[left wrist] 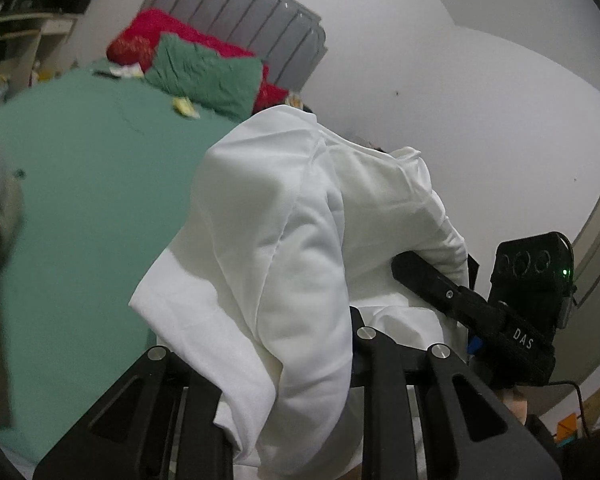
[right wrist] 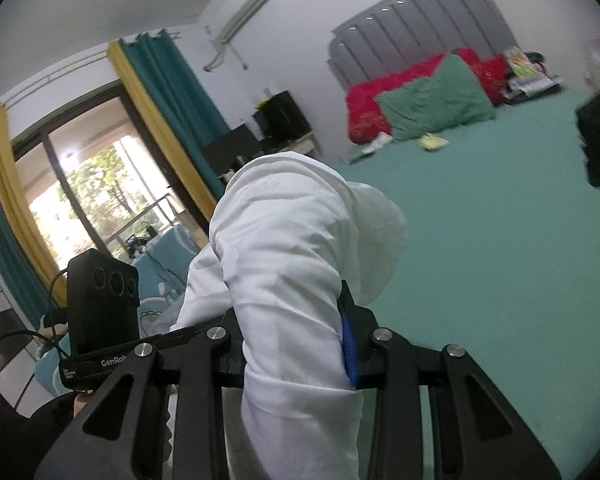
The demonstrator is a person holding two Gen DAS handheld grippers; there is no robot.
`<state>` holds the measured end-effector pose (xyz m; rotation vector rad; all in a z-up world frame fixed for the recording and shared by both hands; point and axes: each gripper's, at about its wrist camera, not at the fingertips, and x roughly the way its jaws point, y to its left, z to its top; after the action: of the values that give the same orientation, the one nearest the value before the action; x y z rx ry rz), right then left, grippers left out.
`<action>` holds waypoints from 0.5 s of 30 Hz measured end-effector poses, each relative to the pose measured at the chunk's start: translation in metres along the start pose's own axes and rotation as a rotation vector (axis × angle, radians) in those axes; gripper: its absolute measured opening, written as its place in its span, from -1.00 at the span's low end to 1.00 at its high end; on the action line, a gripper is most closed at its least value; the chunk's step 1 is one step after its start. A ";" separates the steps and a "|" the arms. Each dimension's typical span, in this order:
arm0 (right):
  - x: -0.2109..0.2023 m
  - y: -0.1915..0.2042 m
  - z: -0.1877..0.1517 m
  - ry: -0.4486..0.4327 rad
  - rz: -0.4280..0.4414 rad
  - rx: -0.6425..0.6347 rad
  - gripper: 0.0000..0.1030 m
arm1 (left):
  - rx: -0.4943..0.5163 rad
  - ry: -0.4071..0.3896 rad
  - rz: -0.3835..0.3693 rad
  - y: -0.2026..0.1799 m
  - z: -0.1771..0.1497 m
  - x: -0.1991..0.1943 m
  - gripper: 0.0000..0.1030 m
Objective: Fold large clothes
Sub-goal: 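Lift the jacket bundle with both tools and carry it to the grey garment pile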
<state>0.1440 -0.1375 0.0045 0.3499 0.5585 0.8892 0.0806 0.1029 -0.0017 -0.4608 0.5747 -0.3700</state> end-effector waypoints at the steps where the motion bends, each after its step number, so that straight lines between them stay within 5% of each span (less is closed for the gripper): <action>1: 0.008 0.008 0.003 0.000 0.016 -0.010 -0.35 | 0.005 -0.007 0.008 0.002 0.004 -0.005 -0.54; 15: 0.166 0.133 0.035 -0.054 0.364 -0.002 -0.35 | 0.164 -0.100 0.296 0.086 0.113 -0.166 -0.54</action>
<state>0.1643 0.0726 0.0489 0.4820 0.4503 1.2258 0.0358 0.2846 0.1096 -0.2302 0.5022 -0.1094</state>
